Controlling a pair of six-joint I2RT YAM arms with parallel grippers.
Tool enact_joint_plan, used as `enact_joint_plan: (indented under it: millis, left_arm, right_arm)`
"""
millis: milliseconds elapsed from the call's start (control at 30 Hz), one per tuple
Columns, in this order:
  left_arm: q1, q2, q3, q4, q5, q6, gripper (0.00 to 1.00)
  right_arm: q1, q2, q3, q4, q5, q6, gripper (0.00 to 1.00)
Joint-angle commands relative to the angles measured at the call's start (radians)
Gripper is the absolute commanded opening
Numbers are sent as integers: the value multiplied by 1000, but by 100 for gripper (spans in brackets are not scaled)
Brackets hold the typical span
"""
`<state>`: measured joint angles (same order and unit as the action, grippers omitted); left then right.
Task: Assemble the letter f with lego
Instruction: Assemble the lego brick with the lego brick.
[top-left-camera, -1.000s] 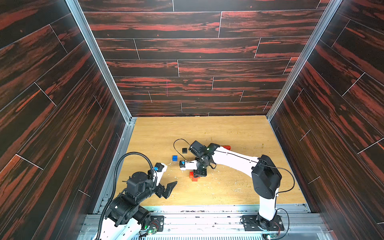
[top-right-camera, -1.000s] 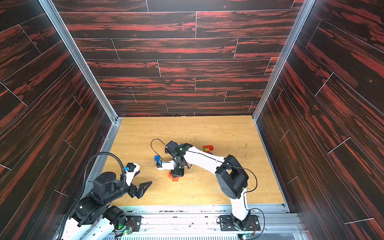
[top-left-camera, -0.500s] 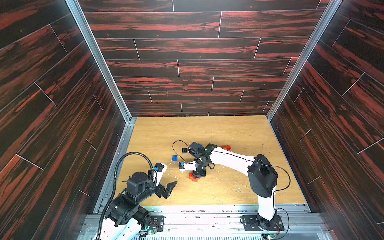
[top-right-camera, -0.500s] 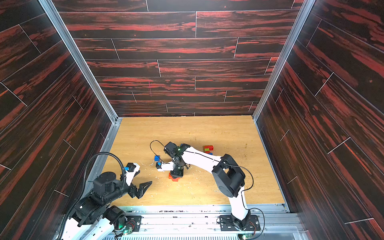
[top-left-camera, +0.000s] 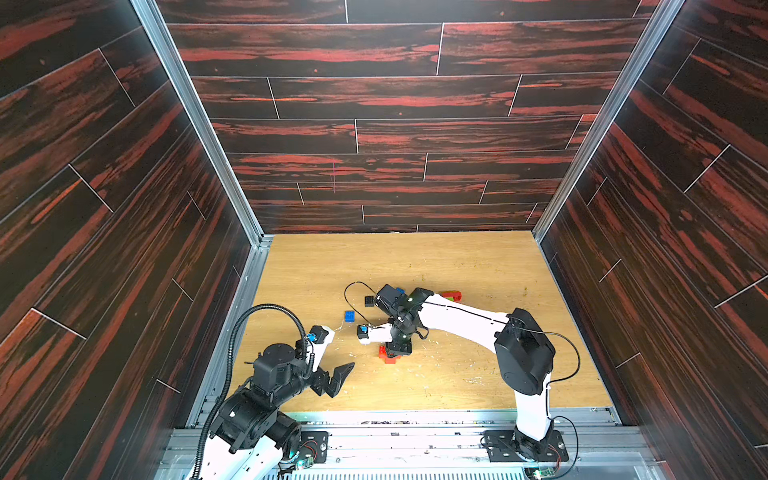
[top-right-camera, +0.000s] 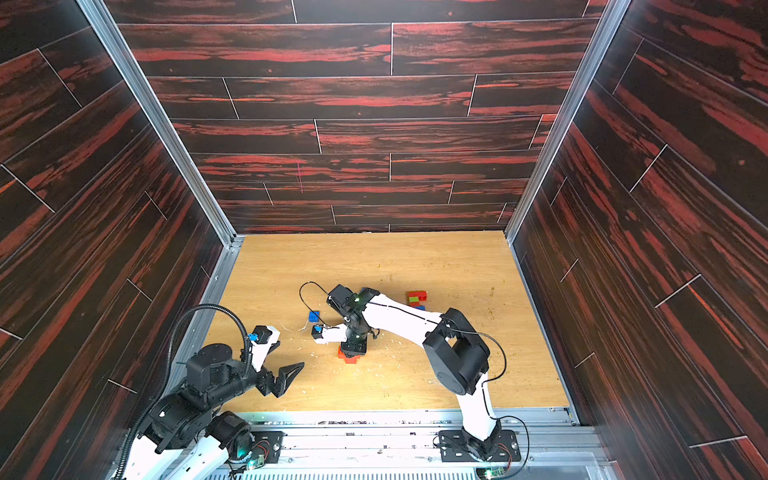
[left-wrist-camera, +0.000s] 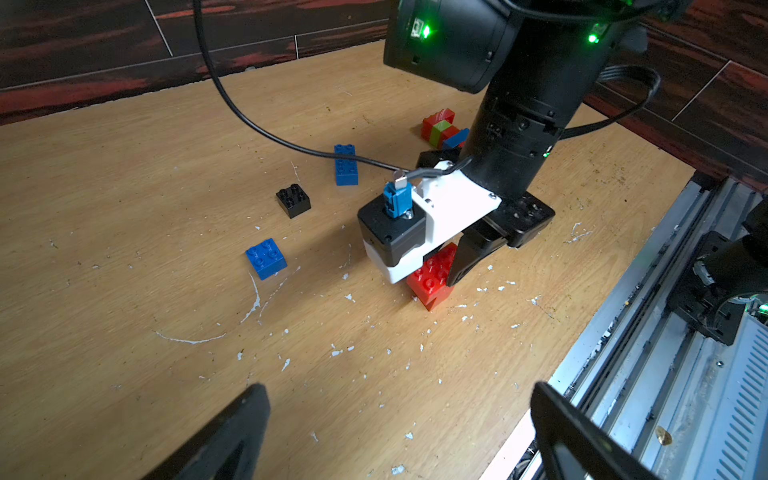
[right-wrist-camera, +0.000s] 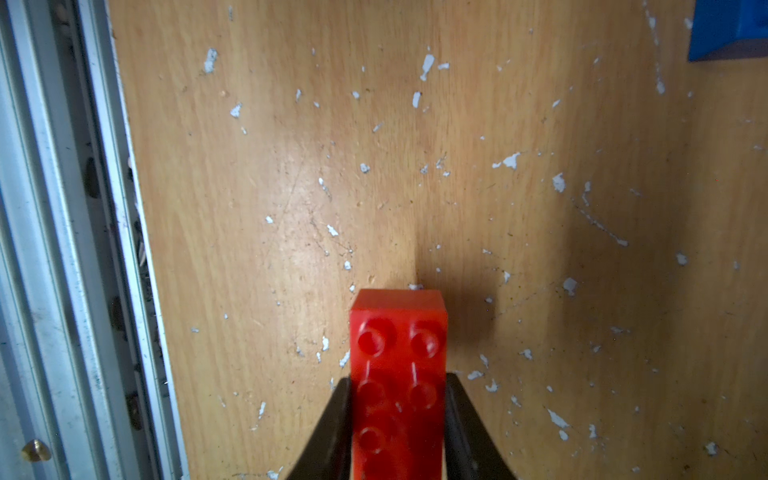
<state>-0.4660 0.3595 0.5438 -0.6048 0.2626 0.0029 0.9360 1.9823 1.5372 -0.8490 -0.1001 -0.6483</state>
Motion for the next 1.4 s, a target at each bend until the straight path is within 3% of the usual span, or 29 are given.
enact_joint_plan:
  millis: [0, 500, 1033, 1367]
  left_arm:
    - [-6, 5, -8, 8, 14, 3, 100]
    - [-5, 1, -8, 8, 12, 2, 100]
    - [-5, 6, -8, 9, 14, 2, 100]
    - [-5, 5, -8, 8, 11, 2, 100]
  right_arm:
    - [11, 35, -32, -9, 11, -13, 26]
    - [17, 44, -135, 58, 25, -6, 25]
    - [1, -62, -12, 3, -44, 9, 25]
    - [-14, -89, -7, -22, -23, -13, 25]
